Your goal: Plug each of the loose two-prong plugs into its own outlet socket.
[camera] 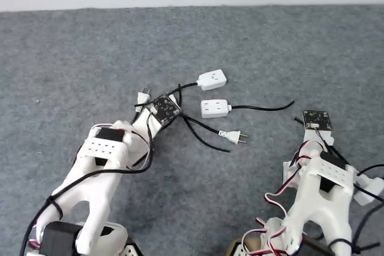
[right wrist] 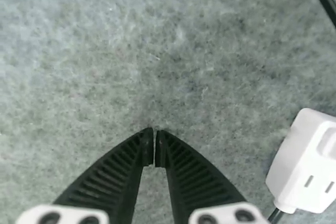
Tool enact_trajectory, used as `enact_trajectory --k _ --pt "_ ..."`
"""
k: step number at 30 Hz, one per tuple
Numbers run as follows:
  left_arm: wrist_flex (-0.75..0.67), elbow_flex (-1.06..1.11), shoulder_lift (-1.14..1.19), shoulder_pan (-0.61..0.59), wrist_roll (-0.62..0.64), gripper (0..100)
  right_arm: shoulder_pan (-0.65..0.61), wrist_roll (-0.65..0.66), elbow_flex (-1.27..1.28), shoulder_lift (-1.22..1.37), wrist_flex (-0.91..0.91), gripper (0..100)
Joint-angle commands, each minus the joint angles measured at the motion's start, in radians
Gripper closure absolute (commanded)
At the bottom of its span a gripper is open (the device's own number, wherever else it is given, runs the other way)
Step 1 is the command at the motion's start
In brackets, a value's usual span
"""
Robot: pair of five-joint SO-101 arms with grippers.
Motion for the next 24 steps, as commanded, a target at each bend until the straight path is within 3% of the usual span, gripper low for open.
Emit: enact_trajectory --k 1,6,15,24 --pt "-0.023 -0.041 -0.025 -0.014 -0.018 99 -0.012 0.011 -0.008 -0.022 -0.016 98.7" --pt "-0.097 -0.035 -0.025 -0.026 -0.104 98 -0.012 0.011 -0.008 -0.022 -0.016 98.7" --pt "-0.098 0.007 -0.023 -0.032 -0.21 98 -0.012 0.011 -0.008 -0.022 -0.016 98.7" --pt "-0.129 0.056 -0.023 -0.054 -0.235 85 -0.012 0.011 -0.008 -0.022 -0.016 98.7"
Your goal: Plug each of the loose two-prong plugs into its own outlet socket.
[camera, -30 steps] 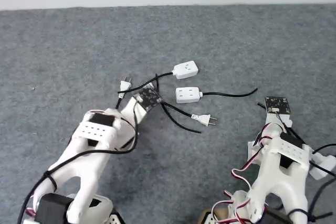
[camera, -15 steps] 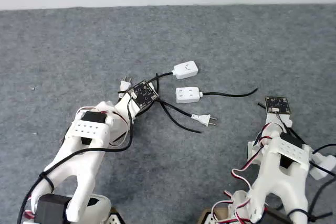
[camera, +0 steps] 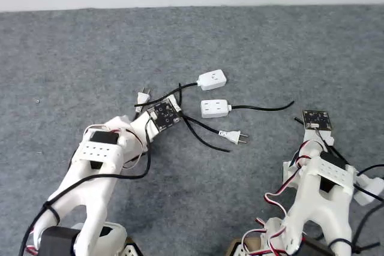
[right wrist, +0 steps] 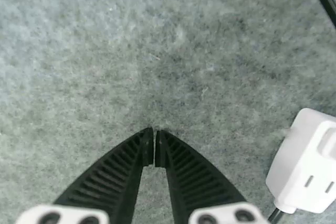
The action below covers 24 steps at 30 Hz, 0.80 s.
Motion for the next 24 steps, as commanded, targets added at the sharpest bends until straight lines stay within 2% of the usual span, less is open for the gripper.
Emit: enact_trajectory --k 1,4,20,24 --pt "-0.028 0.013 -0.002 -0.017 -0.014 84 -0.012 0.011 -0.008 -0.022 -0.016 98.7" --pt "-0.068 0.024 -0.002 -0.018 -0.012 84 -0.012 0.011 -0.008 -0.022 -0.016 98.7" --pt "-0.063 0.028 -0.002 -0.02 -0.017 84 -0.012 0.011 -0.008 -0.022 -0.016 98.7" --pt "-0.044 0.022 -0.002 -0.015 -0.014 77 -0.012 0.011 -0.008 -0.022 -0.016 98.7"
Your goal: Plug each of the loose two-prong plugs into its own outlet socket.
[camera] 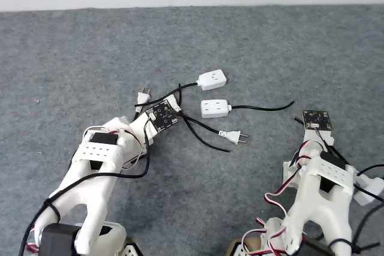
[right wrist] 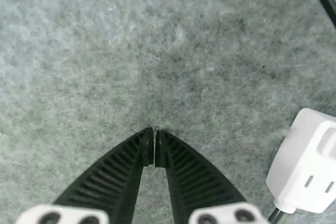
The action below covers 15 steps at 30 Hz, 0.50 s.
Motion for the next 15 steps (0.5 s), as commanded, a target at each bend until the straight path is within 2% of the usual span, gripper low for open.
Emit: enact_trajectory --k 1,10,12,15 --pt "0.012 -0.005 -0.014 -0.006 -0.005 76 -0.012 0.011 -0.008 -0.022 -0.016 98.7" --pt "-0.068 -0.015 0.031 -0.044 -0.015 75 -0.012 0.011 -0.006 -0.022 -0.015 98.7" --pt "-0.06 -0.059 0.087 -0.048 -0.055 76 -0.012 0.011 -0.006 -0.022 -0.015 98.7" --pt "0.028 -0.153 0.175 -0.041 -0.094 84 -0.012 0.011 -0.006 -0.022 -0.013 98.7"
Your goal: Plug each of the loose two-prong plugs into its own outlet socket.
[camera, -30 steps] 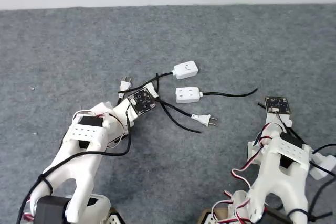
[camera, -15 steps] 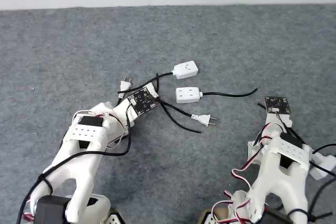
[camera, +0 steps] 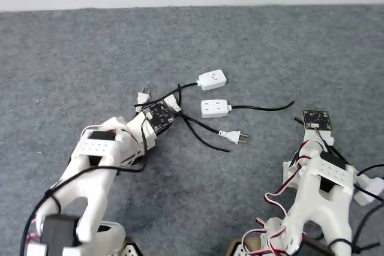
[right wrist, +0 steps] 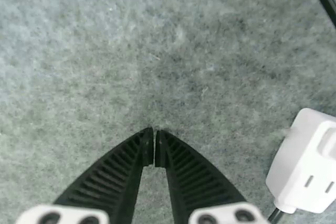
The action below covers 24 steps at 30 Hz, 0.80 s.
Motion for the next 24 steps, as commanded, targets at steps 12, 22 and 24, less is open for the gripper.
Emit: enact_trajectory --k 12,22,24 --pt "0.137 -0.185 0.094 0.008 -0.029 99 -0.012 0.011 -0.006 -0.022 -0.015 98.7" --pt "0.531 -0.171 -0.241 0.256 0.407 99 -0.012 0.011 -0.006 -0.022 -0.016 98.7" --pt "0.589 -0.148 -0.327 0.347 0.531 99 -0.012 0.011 -0.006 -0.022 -0.016 98.7"
